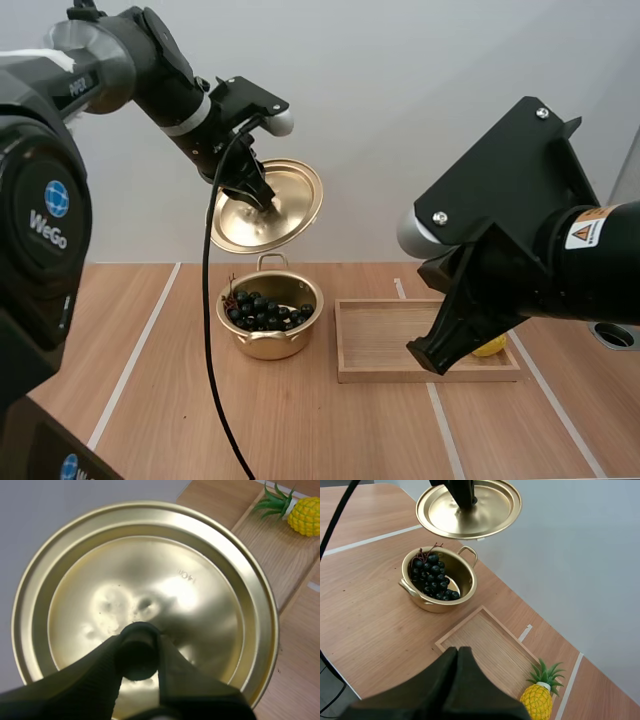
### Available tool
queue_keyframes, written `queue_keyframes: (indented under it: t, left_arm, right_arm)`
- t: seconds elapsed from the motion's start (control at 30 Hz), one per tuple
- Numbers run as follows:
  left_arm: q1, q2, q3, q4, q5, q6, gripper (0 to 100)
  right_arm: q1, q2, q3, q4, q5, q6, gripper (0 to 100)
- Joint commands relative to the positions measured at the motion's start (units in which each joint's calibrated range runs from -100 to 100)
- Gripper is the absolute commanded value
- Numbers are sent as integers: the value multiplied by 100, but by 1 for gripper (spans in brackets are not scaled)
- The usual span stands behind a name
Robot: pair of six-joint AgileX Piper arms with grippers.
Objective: Open the pot, put the grape inside, and close it
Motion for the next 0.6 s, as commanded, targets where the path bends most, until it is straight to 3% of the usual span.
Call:
queue_keyframes:
  t: [0.0,0.57]
  left_arm:
    - [-76,139,13,-2,0,-119,0]
    - [-94,1073,400,317,0,-196,0]
  right_arm:
    - [-11,-37,24,40,0,17,0]
    - [-11,-37,24,-6,0,17,0]
